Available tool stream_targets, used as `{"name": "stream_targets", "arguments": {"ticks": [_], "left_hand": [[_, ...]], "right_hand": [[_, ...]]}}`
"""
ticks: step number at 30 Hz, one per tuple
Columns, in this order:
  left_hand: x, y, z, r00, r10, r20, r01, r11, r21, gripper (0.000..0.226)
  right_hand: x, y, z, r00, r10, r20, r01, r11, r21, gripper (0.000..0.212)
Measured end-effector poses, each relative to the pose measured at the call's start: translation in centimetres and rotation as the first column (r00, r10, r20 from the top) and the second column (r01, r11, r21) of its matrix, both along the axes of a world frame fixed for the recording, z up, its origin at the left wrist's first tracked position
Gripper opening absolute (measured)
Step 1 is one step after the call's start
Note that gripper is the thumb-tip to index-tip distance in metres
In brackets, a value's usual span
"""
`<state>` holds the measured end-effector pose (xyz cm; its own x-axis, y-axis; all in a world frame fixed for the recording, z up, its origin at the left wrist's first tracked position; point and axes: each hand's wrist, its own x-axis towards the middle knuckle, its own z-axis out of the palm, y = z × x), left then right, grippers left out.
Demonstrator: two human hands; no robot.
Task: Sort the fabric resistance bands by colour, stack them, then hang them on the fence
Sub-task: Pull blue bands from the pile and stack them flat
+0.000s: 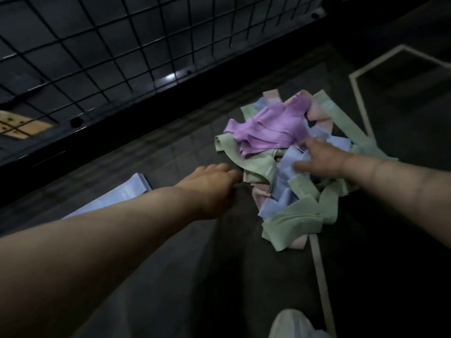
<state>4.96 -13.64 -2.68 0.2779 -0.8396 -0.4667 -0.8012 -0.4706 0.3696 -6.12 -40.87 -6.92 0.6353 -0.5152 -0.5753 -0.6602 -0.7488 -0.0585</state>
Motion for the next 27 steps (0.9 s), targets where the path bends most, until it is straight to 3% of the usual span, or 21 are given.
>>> {"name": "stream_targets", "arguments": {"ticks": [2,6,10,12,14,17,20,22,24,27], "left_hand": [[-1.1,-2.3,-0.4,0.995,0.069,-0.077,-0.066,0.997,0.032,0.037],[-3.2,-4.4,-0.9,0.913,0.246,-0.324,-0.258,0.966,0.006,0.038],[-4.8,-4.5,-1.4,0.802,0.377,-0.463,-0.414,0.91,0.023,0.027],[-4.9,-4.5,-1.9,0.723,0.44,-0.533,-0.504,0.863,0.03,0.032],[-4.8,-4.7,-1.9,0.588,0.5,-0.636,-0.632,0.774,0.024,0.041],[-4.3,-5.2,-1.3,0.403,0.479,-0.78,-0.744,0.668,0.026,0.051],[-3.8,-5.5,-1.1,0.275,0.426,-0.862,-0.783,0.619,0.056,0.066],[-3.4,-5.4,-1.0,0.201,0.356,-0.913,-0.78,0.622,0.071,0.08],[-3.2,-5.2,-0.4,0.122,0.263,-0.957,-0.77,0.634,0.076,0.068],[-3.2,-5.0,0.9,0.095,0.215,-0.972,-0.764,0.642,0.068,0.041]], "right_hand": [[-0.7,0.1,-0.3,0.995,0.085,-0.045,-0.086,0.996,-0.02,0.077],[-0.5,0.5,-0.8,0.959,0.107,0.264,-0.084,0.992,-0.098,0.023],[-0.2,0.7,0.0,0.924,0.202,0.326,-0.182,0.979,-0.091,0.013],[0.3,0.7,1.2,0.913,0.109,0.392,-0.122,0.993,0.007,0.01],[1.0,0.9,2.6,0.89,0.017,0.455,-0.09,0.986,0.14,0.009],[2.4,0.9,4.7,0.858,-0.105,0.503,-0.071,0.945,0.319,0.01],[3.7,1.7,6.8,0.83,-0.24,0.504,-0.068,0.853,0.517,0.016],[4.4,2.8,8.0,0.811,-0.362,0.46,-0.073,0.717,0.693,0.02],[5.1,4.3,8.9,0.791,-0.502,0.349,-0.046,0.519,0.853,0.023],[6.0,5.7,9.3,0.745,-0.626,0.228,-0.008,0.334,0.942,0.016]]}}
